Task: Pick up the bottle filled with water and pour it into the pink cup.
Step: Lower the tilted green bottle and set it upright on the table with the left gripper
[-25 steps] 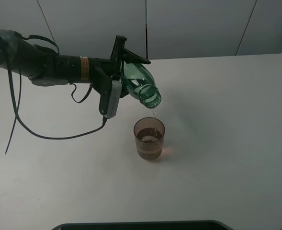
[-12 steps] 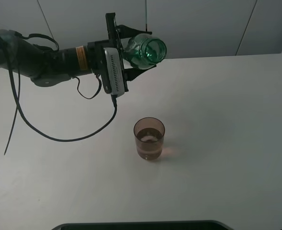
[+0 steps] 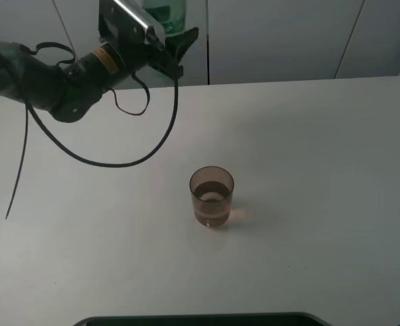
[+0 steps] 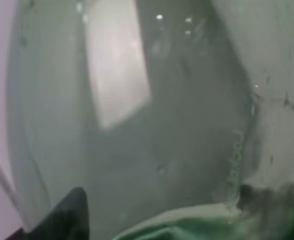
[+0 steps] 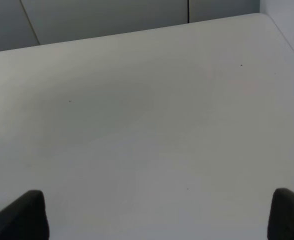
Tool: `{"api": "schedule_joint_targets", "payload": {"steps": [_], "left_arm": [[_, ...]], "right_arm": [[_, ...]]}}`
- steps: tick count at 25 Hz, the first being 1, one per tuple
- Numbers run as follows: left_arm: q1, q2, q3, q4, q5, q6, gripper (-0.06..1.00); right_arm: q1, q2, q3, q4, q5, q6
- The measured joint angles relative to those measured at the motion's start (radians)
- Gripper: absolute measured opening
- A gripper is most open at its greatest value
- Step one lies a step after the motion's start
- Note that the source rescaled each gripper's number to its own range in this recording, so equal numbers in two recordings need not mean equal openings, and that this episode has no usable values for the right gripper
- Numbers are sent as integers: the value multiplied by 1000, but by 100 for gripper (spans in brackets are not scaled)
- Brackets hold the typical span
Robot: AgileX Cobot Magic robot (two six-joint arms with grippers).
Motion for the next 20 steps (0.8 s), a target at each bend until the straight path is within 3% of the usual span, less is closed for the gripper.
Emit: {"api": "schedule_joint_targets", "payload": {"steps": [11,20], "left_arm": [[52,24,0,-237,-4,-44,1],[133,160,0,-287,8,-44,1]], "right_arm": [[0,0,0,0,0,0],[0,0,0,0,0,0]]}}
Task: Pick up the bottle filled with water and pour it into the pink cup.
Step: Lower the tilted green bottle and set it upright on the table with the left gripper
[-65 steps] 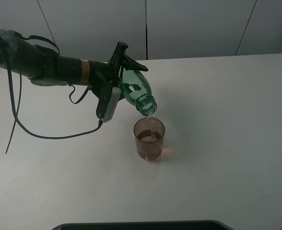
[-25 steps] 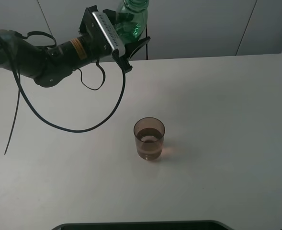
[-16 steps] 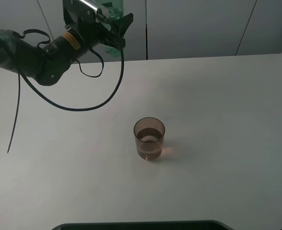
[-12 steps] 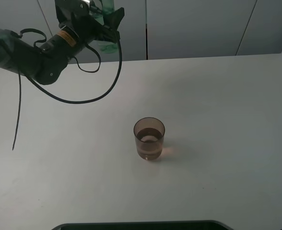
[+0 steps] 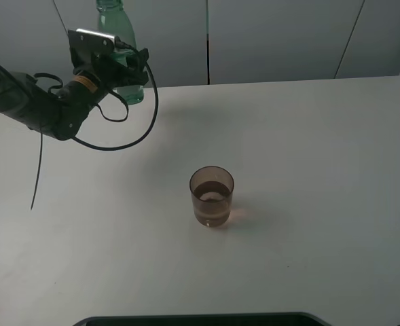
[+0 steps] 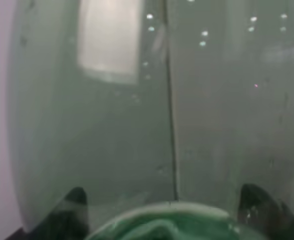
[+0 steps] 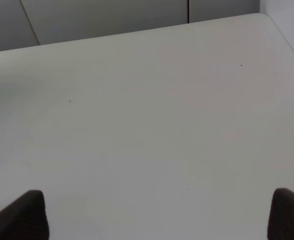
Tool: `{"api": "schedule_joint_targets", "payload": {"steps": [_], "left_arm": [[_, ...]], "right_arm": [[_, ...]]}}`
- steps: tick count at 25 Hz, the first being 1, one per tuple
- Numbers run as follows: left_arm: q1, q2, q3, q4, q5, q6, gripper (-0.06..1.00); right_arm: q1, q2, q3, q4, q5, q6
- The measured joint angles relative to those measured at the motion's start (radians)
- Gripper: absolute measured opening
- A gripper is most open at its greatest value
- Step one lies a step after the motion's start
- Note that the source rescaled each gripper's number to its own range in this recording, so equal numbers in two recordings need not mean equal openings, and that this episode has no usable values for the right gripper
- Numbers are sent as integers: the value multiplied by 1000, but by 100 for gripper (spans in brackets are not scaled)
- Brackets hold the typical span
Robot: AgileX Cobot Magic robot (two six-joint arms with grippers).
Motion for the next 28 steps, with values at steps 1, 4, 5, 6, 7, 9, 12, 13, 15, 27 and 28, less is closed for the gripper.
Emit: {"api": "schedule_joint_targets", "payload": {"steps": [1,4,5,6,7,9,12,13,15,27,28], "left_arm": [[14,7,0,-5,0,0,1],[46,27,0,-16,-2,0,0],[52,31,0,-22,-4,0,0],[60,43,-2,-23,-4,2,0],[64,51,-10,-23,-4,2,0],[67,78,-26,-26,-5,-2,0],[67,119,-61,-23,-5,-4,0],[67,133,-76,-21,-5,-6,0],[67,158,-94,-16,-5,-8,0],[67,186,-108,2,-5,-10,0],[67,186,-108,2,-5,-10,0]], "right_arm": [[0,0,0,0,0,0],[0,0,0,0,0,0],[0,0,0,0,0,0],[0,0,0,0,0,0],[0,0,0,0,0,0],[0,0,0,0,0,0],[0,0,0,0,0,0],[0,0,0,0,0,0],[0,0,0,0,0,0],[0,0,0,0,0,0],[0,0,0,0,0,0]]}}
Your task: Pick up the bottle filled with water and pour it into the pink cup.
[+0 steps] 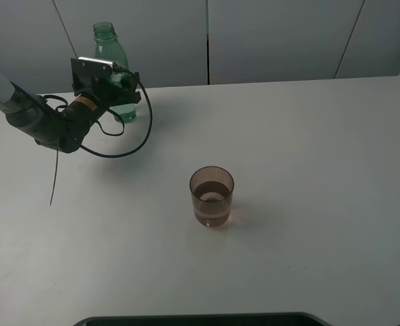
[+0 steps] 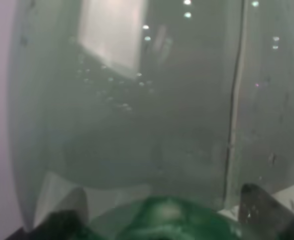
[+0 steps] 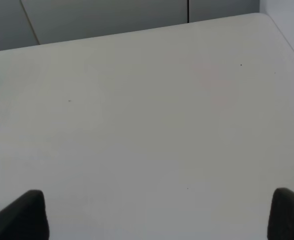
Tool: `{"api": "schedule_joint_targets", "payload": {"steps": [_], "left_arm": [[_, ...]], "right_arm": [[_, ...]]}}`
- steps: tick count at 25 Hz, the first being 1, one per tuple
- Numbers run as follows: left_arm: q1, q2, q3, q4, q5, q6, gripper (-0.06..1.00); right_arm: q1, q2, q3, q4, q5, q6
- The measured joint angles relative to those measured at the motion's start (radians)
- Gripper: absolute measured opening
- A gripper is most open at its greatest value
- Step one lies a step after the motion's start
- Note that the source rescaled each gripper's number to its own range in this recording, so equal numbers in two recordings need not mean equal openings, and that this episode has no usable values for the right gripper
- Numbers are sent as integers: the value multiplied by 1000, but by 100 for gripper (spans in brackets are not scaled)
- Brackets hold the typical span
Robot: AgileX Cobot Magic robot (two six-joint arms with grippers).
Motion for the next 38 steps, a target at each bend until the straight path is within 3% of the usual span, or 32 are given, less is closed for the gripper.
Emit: {"api": "schedule_joint_targets", "payload": {"steps": [8,10,11,12,25,38], "left_arm": [[0,0,-2,60,-2,-1,0],[0,0,-4,64,-22,-3,67],[0,0,-6,64,-37,-2,80],[0,0,-6,63,-43,-2,86],[0,-57,-7,72,-48,-22,95],[0,-263,-7,81,-27,-102,95]], "right_arm": [[0,0,0,0,0,0],[0,0,0,0,0,0],[0,0,0,0,0,0],[0,0,0,0,0,0],[0,0,0,0,0,0],[0,0,0,0,0,0]]}}
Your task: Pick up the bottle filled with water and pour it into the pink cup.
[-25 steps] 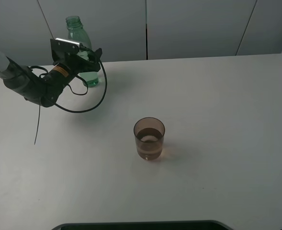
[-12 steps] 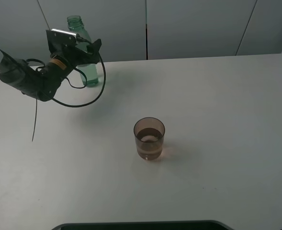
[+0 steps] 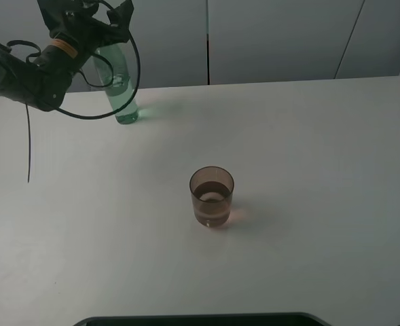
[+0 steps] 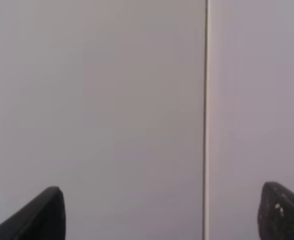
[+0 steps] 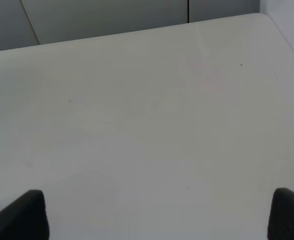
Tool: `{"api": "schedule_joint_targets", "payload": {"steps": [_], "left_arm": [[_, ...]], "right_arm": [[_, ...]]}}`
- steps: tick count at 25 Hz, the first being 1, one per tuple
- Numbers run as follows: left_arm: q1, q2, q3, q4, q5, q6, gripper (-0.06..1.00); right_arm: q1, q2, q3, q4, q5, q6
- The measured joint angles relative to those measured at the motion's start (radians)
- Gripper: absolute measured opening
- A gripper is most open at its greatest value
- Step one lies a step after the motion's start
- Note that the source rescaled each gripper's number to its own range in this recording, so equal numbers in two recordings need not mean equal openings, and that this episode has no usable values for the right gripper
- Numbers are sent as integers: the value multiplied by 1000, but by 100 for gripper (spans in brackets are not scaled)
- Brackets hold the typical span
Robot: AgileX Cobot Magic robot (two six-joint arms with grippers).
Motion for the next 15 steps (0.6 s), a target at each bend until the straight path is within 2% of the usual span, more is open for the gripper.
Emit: {"api": "schedule_joint_targets", "payload": {"steps": [5,8,10,12,15], "left_arm": [[0,-84,0,0,65,-10,95],[2,-151,-5,-2,186,-63,95],[7,-208,-24,-12,329,-115,95],[19,-260,-63,-22,541,-161,95],[49,-318,-153,-31,836,-174,95]], "right_arm": [[0,0,0,0,0,0],[0,0,0,0,0,0],[0,0,0,0,0,0],[0,0,0,0,0,0],[0,0,0,0,0,0]]}}
